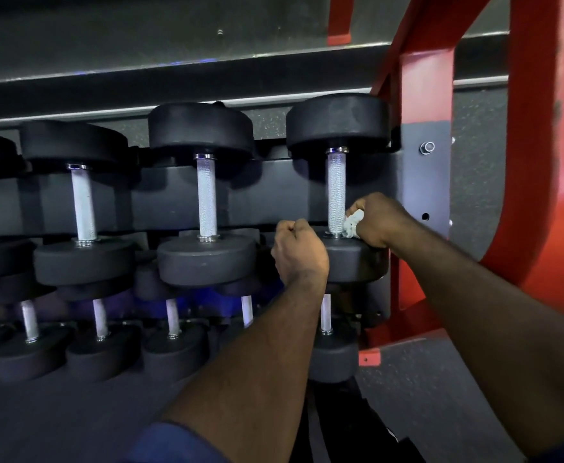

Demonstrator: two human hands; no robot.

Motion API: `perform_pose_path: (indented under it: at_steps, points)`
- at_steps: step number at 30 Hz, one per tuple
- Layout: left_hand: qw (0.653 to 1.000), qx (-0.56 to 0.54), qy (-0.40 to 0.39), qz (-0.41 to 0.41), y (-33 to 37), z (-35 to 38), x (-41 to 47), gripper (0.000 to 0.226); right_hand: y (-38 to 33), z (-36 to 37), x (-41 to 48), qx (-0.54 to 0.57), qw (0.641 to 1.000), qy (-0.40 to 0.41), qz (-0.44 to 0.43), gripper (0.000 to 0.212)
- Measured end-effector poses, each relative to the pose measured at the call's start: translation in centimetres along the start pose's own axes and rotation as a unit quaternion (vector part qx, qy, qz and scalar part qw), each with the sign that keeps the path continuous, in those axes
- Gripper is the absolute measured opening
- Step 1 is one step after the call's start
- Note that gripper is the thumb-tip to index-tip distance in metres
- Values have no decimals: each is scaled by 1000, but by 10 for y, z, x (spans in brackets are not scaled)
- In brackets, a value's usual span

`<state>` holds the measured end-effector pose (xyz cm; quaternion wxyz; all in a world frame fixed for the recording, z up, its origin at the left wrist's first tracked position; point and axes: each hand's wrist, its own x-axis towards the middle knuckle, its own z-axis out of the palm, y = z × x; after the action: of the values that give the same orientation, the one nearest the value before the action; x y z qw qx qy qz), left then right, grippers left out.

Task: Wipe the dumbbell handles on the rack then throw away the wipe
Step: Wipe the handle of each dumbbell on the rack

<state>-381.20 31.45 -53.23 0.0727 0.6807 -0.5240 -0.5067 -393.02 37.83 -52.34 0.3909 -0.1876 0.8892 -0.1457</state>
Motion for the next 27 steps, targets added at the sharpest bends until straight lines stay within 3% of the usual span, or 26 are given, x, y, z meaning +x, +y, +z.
perform_pose_path:
  at_steps: [3,6,9,13,16,19,27]
  points:
    - [999,9,-39,-3,4,-7,0,25,6,-9,-16,-14,997,48,-56,24]
    - [983,115,-132,53,6,-23,7,51,3,-19,-36,-12,993,57,-106,19]
    - [967,194,-126,106,11,-40,24,52,-19,-18,-35,-100,974,36,-202,14]
    - [991,84,-91,47,14,-32,24,30,-47,-7,-24,-277,933,5,-231,17]
    - [999,-22,-34,-35,-1,-7,22,28,-61,10,-12,-415,867,31,-272,20]
    - [996,-78,9,-44,-6,-1,24,29,-76,21,-6,-482,821,51,-301,31]
    - [984,-155,62,-61,-9,3,24,29,-76,12,-6,-492,826,32,-273,29]
